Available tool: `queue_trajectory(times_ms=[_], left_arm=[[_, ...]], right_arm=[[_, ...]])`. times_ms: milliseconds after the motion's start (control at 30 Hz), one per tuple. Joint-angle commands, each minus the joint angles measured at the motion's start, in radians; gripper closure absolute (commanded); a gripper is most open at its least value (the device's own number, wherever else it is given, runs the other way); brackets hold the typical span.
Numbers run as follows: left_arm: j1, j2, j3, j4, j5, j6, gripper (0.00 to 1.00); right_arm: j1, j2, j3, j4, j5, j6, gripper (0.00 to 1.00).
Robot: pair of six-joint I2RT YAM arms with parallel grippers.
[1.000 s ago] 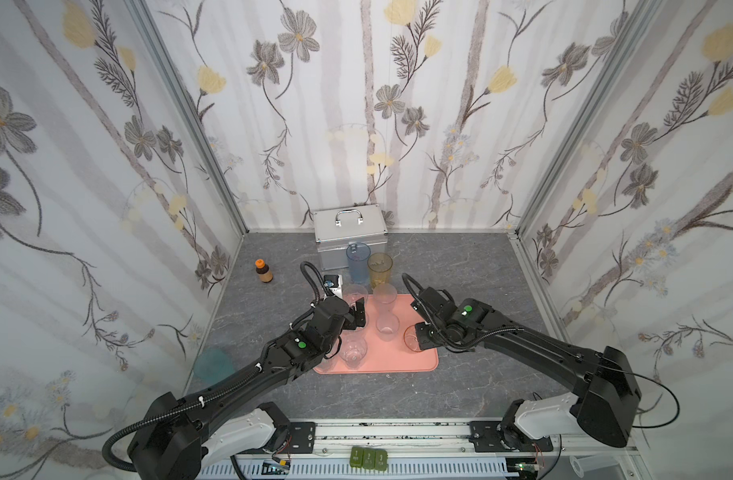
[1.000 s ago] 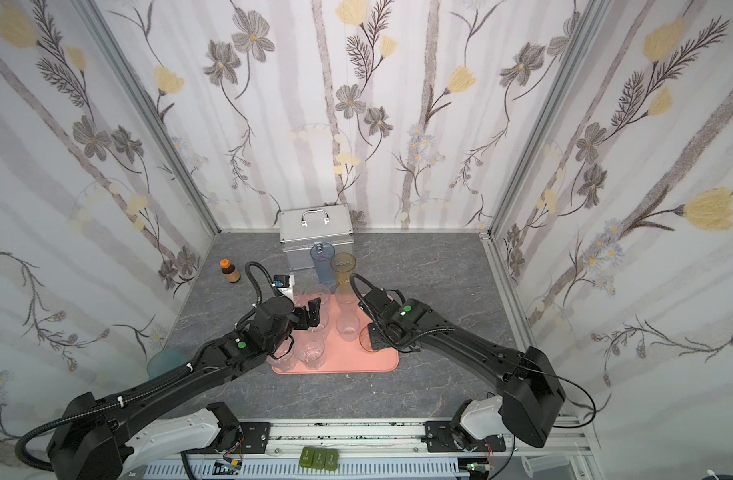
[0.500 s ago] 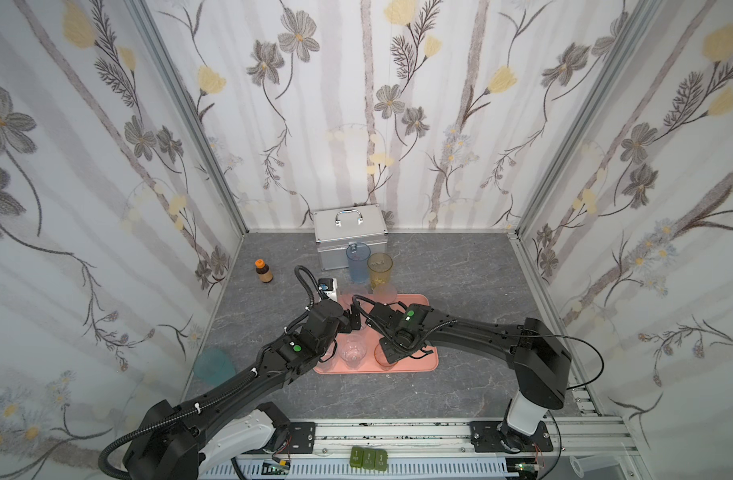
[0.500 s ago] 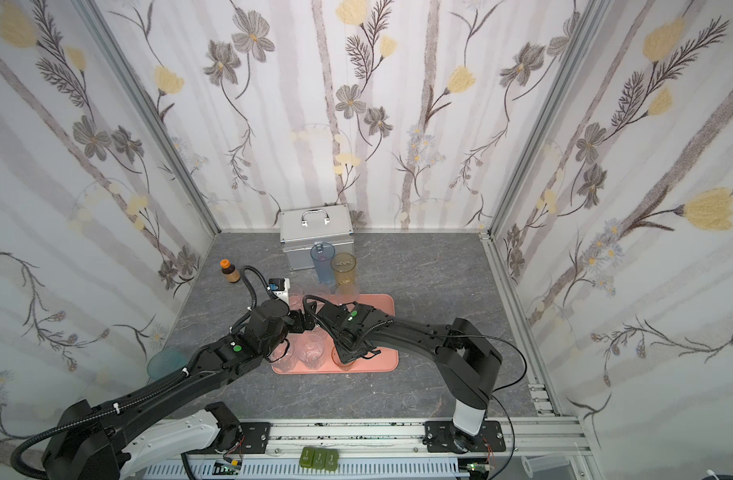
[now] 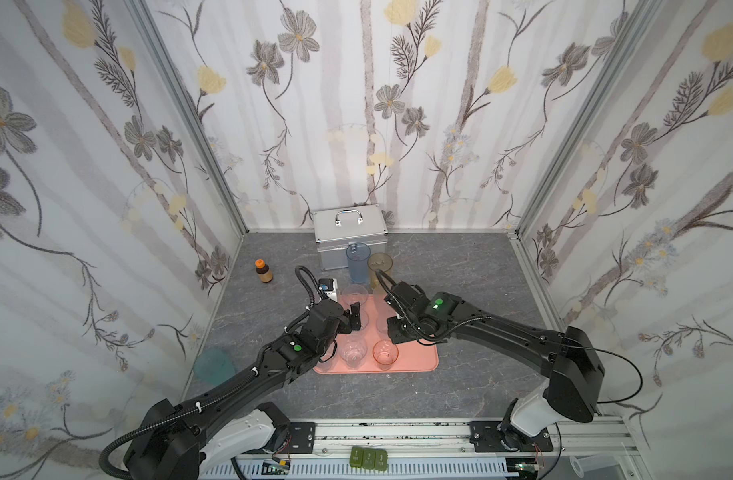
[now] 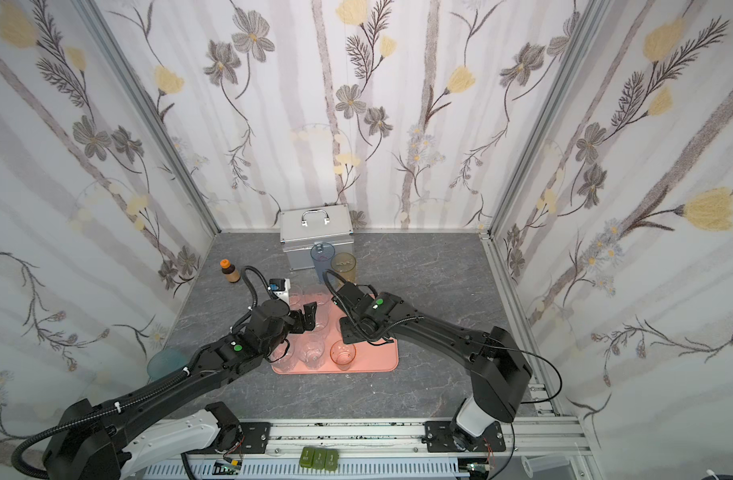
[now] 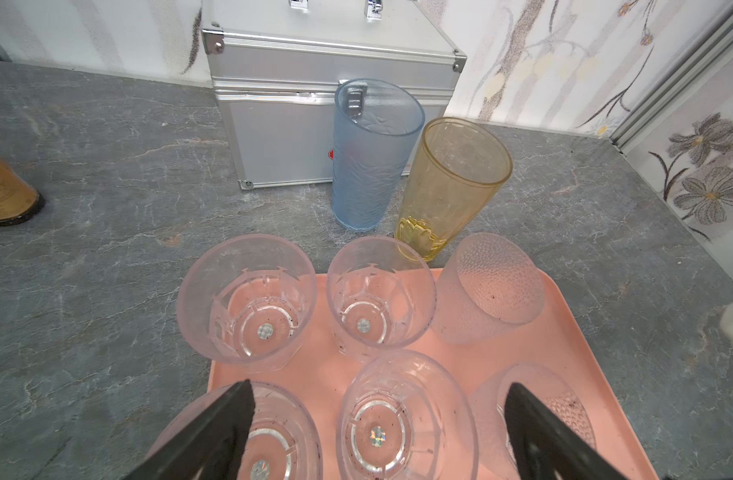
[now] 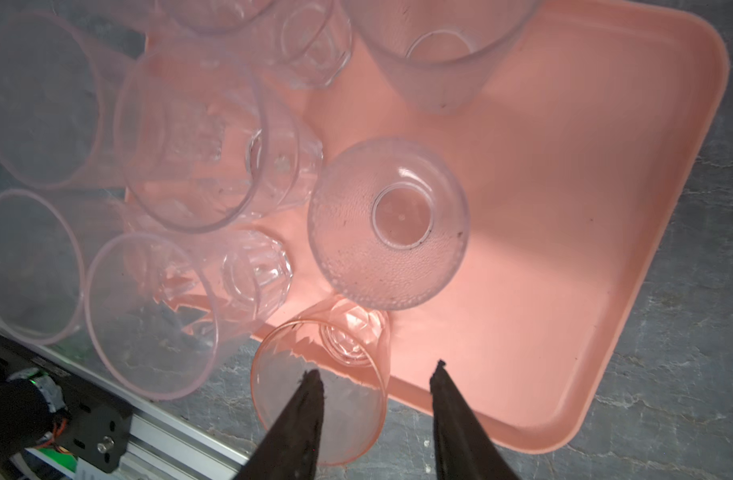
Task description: Place the glasses into the tray
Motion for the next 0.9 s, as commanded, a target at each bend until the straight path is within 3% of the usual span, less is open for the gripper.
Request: queue_trajectory(times_ms=[0, 100, 267, 467, 867], left_arm=[[-0.001, -0.001, 0.003, 0.009, 0.024, -0.043, 0.04], [-0.006, -0.013, 0.001, 0.007, 0.045, -0.074, 0.05], [-0.011, -0.007, 0.006, 0.007, 0.048, -0.089, 0.05], [-0.015, 0.016, 0.029, 0.007, 0.050, -0.091, 0.05], [0.001, 0.040, 0.114, -0.038, 0.019, -0.035, 0.04]], right_arm=[[-0.088, -0.054, -0.099, 0.240, -0.143, 0.086, 0.55], [-0.150, -0.076, -0.195, 0.410, -0.240, 0.160, 0.53], [-0.160, -0.006, -0.206, 0.473, -0.283, 0.179, 0.56], [-0.141, 0.032, -0.206, 0.491, -0.298, 0.184, 0.65], [-0.185, -0.038, -0.192, 0.442, -0.282, 0.153, 0.58]])
